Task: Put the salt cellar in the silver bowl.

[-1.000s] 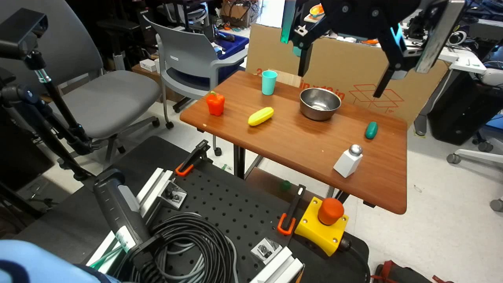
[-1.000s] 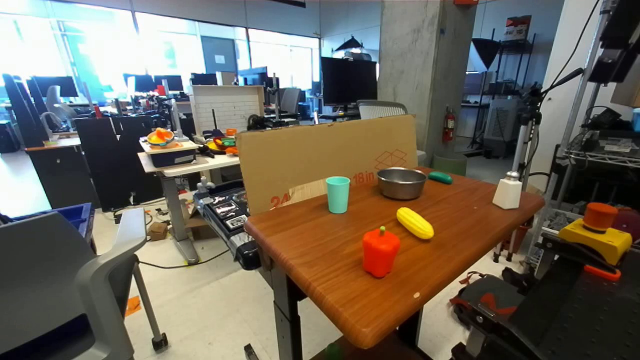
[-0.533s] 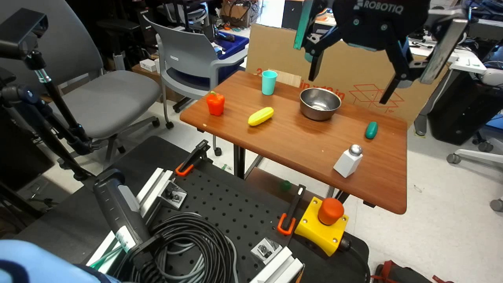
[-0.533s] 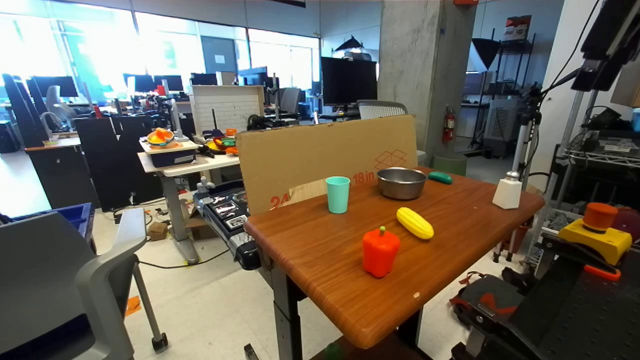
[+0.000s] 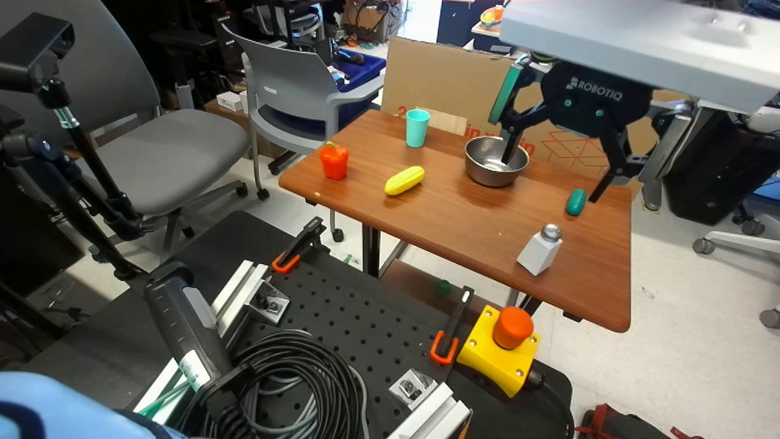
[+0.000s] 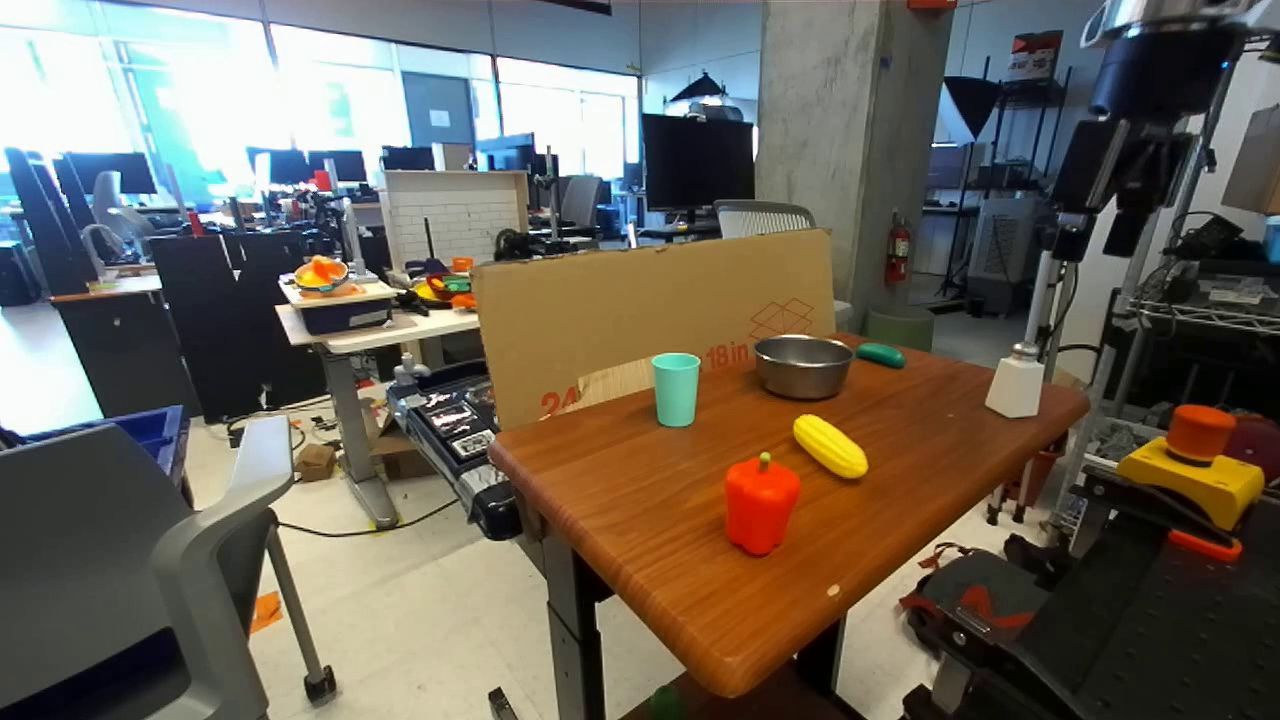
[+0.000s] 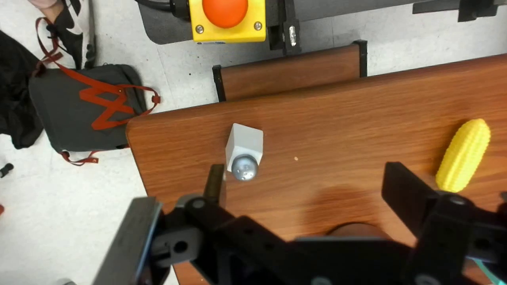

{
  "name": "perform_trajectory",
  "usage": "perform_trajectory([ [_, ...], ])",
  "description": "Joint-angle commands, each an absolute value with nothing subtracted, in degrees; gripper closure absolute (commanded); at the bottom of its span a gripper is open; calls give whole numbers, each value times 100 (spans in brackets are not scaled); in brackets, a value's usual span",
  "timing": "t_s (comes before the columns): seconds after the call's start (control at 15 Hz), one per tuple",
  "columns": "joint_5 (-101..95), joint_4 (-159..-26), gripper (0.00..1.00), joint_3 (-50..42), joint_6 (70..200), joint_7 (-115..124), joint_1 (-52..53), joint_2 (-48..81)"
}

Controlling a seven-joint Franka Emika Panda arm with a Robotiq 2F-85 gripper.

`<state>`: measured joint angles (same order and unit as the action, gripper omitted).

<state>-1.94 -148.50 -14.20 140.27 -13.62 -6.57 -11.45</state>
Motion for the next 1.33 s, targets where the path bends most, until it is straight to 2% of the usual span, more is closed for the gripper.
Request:
perform_trajectory([
  [0.0,71,-13932,0,-1321,13935,-1363,-700,84],
  [0.47,-61,-12754,0,-1117,13458,-1041,-852,1423],
  [1.0,-235,-12055,0,-1010,12658,-701,-817,2168],
  [1.07,-266,-11986,25,-1018,12547,-649,-811,2234],
  [1.13,-299,-11925,26,-1034,12426,-574,-801,2297],
  [1.27,-402,-11813,42,-1054,12133,-421,-777,2397],
])
